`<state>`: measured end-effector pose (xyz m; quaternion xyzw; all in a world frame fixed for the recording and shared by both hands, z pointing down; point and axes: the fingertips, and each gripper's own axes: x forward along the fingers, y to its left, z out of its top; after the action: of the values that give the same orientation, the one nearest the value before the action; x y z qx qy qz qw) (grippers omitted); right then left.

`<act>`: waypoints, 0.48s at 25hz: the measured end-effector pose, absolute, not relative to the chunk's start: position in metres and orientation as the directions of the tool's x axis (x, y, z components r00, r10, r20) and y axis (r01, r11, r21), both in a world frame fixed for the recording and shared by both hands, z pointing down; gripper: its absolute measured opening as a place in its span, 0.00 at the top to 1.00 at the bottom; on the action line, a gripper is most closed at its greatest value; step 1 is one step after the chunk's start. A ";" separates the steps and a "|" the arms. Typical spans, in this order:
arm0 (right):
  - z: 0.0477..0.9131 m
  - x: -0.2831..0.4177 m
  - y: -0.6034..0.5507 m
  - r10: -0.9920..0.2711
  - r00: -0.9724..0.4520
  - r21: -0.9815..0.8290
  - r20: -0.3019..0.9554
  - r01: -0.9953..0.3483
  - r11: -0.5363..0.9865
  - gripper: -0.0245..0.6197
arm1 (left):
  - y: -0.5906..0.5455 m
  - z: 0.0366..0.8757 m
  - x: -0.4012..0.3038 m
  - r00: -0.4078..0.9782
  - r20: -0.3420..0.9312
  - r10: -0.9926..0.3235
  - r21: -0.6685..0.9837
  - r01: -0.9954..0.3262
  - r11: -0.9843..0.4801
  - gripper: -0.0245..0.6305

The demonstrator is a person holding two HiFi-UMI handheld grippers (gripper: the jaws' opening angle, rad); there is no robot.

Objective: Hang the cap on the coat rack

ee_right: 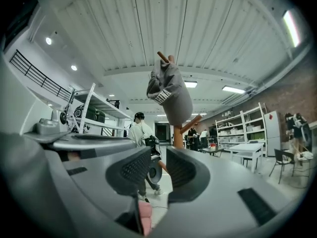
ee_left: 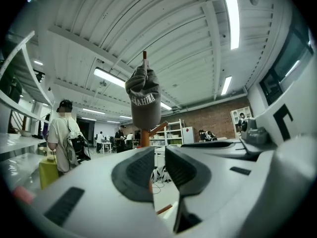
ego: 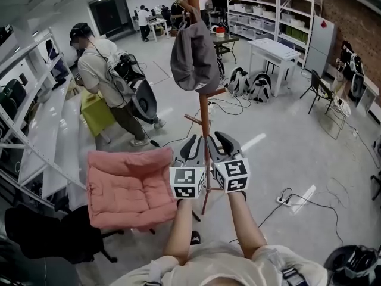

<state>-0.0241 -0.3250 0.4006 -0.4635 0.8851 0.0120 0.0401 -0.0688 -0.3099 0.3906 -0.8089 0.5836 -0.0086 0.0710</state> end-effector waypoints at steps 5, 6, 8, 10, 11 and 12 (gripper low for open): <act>0.421 -0.012 -0.320 -0.827 -0.559 -0.021 -0.064 -0.827 0.561 0.81 | -0.307 0.410 -0.075 0.305 -0.046 -0.951 -0.119 -0.947 -0.298 0.86; 0.426 -0.012 -0.319 -0.827 -0.561 -0.025 -0.052 -0.827 0.562 0.82 | -0.307 0.414 -0.076 0.307 -0.038 -0.951 -0.116 -0.947 -0.301 0.86; 0.436 -0.012 -0.318 -0.826 -0.563 -0.037 -0.030 -0.825 0.564 0.82 | -0.306 0.424 -0.079 0.318 -0.022 -0.948 -0.107 -0.943 -0.314 0.86; 0.442 -0.012 -0.317 -0.827 -0.562 -0.050 -0.025 -0.825 0.563 0.84 | -0.305 0.432 -0.082 0.328 -0.014 -0.945 -0.101 -0.940 -0.325 0.86; 0.445 -0.012 -0.316 -0.827 -0.562 -0.059 -0.024 -0.825 0.562 0.85 | -0.304 0.436 -0.083 0.331 -0.010 -0.943 -0.102 -0.939 -0.329 0.86; 0.448 -0.012 -0.315 -0.828 -0.560 -0.066 -0.024 -0.825 0.561 0.87 | -0.303 0.439 -0.083 0.335 -0.007 -0.942 -0.102 -0.938 -0.332 0.86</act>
<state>-0.0125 -0.3145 0.4485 -0.4681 0.8830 -0.0236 0.0261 -0.0833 -0.3033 0.4395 -0.8157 0.5761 -0.0267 0.0436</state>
